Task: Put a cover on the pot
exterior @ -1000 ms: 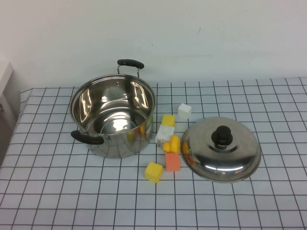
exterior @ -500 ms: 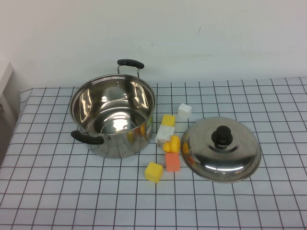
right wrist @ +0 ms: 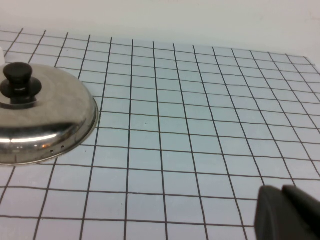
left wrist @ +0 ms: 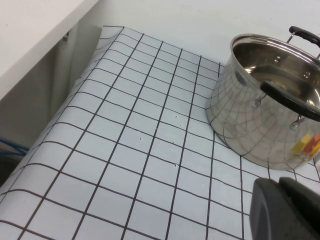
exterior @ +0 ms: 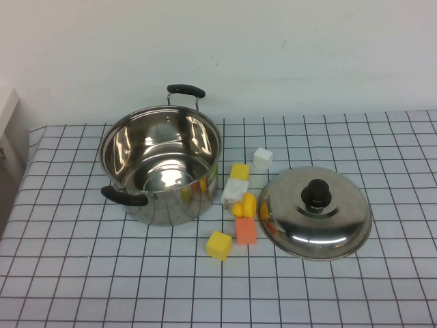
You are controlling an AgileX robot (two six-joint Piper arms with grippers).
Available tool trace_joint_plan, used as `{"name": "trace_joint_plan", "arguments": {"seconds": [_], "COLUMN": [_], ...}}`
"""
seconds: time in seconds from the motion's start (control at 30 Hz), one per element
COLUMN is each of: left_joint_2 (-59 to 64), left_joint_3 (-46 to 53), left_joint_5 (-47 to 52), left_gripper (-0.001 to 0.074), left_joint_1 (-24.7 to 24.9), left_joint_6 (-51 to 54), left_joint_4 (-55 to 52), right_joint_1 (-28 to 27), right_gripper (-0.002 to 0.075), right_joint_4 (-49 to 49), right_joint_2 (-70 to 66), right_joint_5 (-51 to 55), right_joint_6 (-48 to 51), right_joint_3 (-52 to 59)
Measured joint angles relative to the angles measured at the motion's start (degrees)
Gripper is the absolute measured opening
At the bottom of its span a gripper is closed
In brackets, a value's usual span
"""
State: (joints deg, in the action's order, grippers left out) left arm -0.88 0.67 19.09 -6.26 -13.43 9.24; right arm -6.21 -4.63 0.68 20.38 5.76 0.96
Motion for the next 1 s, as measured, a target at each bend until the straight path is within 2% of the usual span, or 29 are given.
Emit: {"name": "trace_joint_plan", "arguments": {"seconds": [0.6,1.0], "left_joint_2": [0.0,0.0], "left_joint_3": [0.0,0.0], "left_joint_5": [0.0,0.0], "left_gripper": [-0.0003,-0.0003], "left_joint_1": [0.0,0.0], "left_joint_6": [0.0,0.23], "left_joint_4": [0.0,0.0], "right_joint_1": [0.0,0.0], "right_gripper": [-0.0002,-0.0002], "right_joint_4": [-2.63,-0.47], "right_joint_2": [0.0,0.0], "right_joint_5": [0.0,-0.13], "right_joint_6": [0.0,0.0], "right_joint_3": [0.0,0.0]}}
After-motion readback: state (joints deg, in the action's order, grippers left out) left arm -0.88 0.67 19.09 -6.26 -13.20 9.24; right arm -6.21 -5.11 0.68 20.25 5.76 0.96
